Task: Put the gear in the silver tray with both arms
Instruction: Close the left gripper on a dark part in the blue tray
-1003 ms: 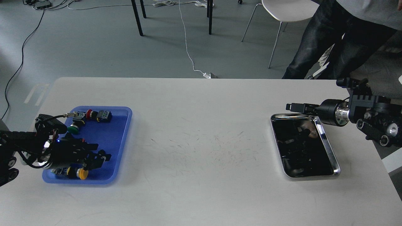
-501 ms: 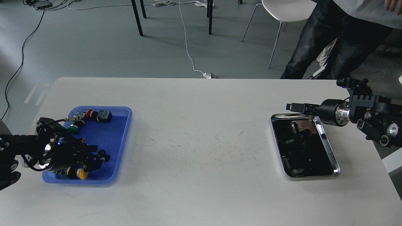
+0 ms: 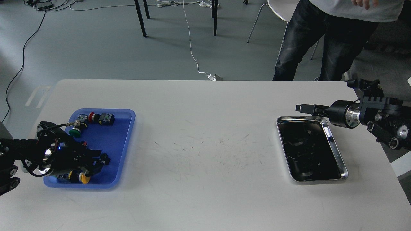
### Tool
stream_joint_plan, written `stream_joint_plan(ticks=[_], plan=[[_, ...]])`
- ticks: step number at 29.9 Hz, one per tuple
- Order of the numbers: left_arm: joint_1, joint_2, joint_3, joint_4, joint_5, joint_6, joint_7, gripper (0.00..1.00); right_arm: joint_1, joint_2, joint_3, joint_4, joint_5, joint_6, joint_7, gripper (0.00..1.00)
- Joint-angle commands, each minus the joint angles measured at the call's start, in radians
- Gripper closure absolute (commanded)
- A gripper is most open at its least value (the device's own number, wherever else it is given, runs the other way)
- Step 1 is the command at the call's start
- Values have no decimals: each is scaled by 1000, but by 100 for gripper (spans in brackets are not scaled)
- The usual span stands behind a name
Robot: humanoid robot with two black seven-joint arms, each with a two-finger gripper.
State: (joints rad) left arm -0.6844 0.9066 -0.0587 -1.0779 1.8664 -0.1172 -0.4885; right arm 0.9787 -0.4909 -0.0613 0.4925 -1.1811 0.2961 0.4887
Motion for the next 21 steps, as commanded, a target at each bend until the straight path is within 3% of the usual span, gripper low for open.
stream_joint_plan(ticks=[1, 21], plan=[[0, 0, 0, 3, 10, -1, 0, 61, 0, 0, 0, 0, 0, 0, 0, 19], [-10, 15, -4, -11, 10, -2, 0, 82, -8, 5, 8, -8, 26, -2, 0, 19]])
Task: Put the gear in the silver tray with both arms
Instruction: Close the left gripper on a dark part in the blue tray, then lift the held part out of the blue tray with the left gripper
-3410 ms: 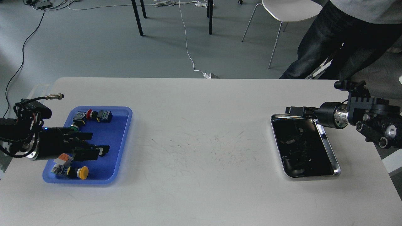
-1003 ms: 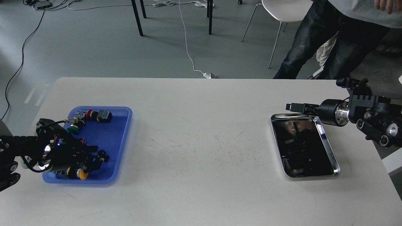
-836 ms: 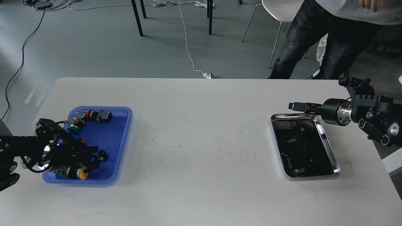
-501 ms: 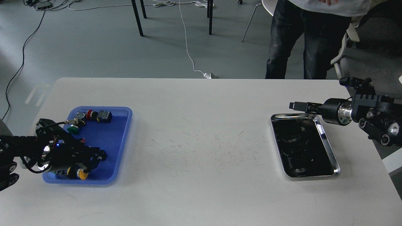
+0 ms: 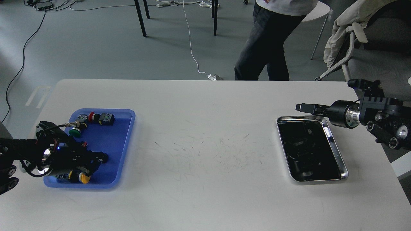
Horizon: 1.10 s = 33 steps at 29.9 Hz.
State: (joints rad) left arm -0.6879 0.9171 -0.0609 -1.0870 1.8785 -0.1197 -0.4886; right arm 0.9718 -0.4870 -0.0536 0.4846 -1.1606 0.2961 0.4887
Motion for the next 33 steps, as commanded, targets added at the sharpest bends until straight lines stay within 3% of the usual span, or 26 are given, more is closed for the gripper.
stream_joint_plan(ticks=[1, 16, 22, 30, 33], plan=[[-9, 9, -2, -4, -4, 0, 0, 83, -1, 1, 0, 0, 12, -2, 0, 19], [-50, 35, -14, -16, -28, -6, 0, 89, -15, 2, 0, -1, 91, -29, 0, 17], [-137, 77, -19, -86, -71, -12, 0, 89, -25, 24, 1, -50, 189, -29, 0, 16], [-245, 39, -25, -111, -85, -32, 0, 90, -25, 34, 26, -72, 412, -43, 0, 13], [-248, 32, -20, -209, -84, -34, 0, 90, -30, 33, 80, -72, 485, -41, 0, 10]])
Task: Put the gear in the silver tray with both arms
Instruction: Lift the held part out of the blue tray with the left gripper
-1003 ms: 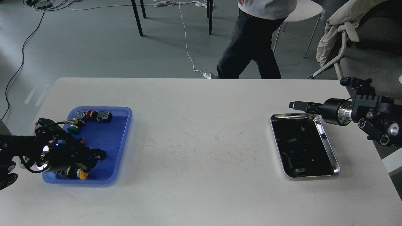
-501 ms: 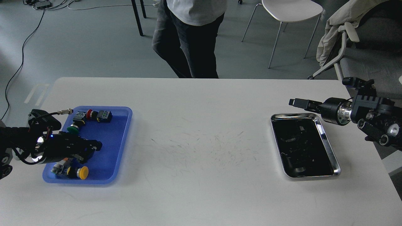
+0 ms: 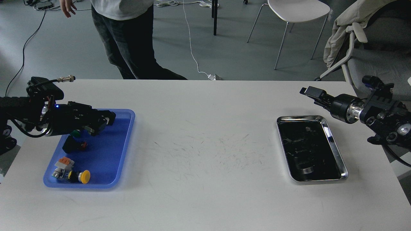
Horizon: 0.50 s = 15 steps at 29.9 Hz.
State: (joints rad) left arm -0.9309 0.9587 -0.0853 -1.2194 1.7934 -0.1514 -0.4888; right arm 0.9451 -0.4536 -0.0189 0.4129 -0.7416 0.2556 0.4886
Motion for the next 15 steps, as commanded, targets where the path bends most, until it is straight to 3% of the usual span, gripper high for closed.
stream_joint_plan(ticks=[1, 15], plan=[[3, -11, 10, -104, 7, -2, 0, 90, -8, 0, 56, -2, 89, -2, 0, 10], [1, -261, 16, -134, 52, -7, 0, 90, -31, 9, 189, 1, 418, -2, 0, 10]])
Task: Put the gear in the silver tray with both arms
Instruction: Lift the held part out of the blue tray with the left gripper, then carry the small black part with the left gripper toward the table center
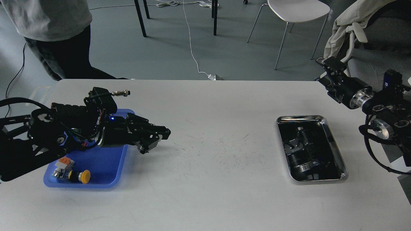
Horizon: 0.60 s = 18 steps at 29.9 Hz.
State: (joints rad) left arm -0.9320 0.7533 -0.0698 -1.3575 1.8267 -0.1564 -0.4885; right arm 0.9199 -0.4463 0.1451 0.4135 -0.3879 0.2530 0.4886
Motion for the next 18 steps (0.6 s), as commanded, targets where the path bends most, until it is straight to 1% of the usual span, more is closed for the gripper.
stream_joint_plan(ticks=[1, 4, 10, 14, 18], plan=[[4, -72, 1, 8, 38, -2, 0, 90, -9, 1, 31, -1, 85, -1, 0, 10], [7, -123, 2, 12, 63, -11, 0, 89, -18, 4, 54, -1, 129, -3, 0, 10], [7, -238, 2, 32, 112, -40, 0, 89, -29, 21, 70, -1, 136, -20, 0, 10], [1, -311, 2, 80, 118, -45, 0, 89, -30, 21, 109, -2, 138, -21, 0, 8], [-4, -399, 2, 164, 118, -45, 0, 89, -36, 21, 123, -1, 138, -23, 0, 8]])
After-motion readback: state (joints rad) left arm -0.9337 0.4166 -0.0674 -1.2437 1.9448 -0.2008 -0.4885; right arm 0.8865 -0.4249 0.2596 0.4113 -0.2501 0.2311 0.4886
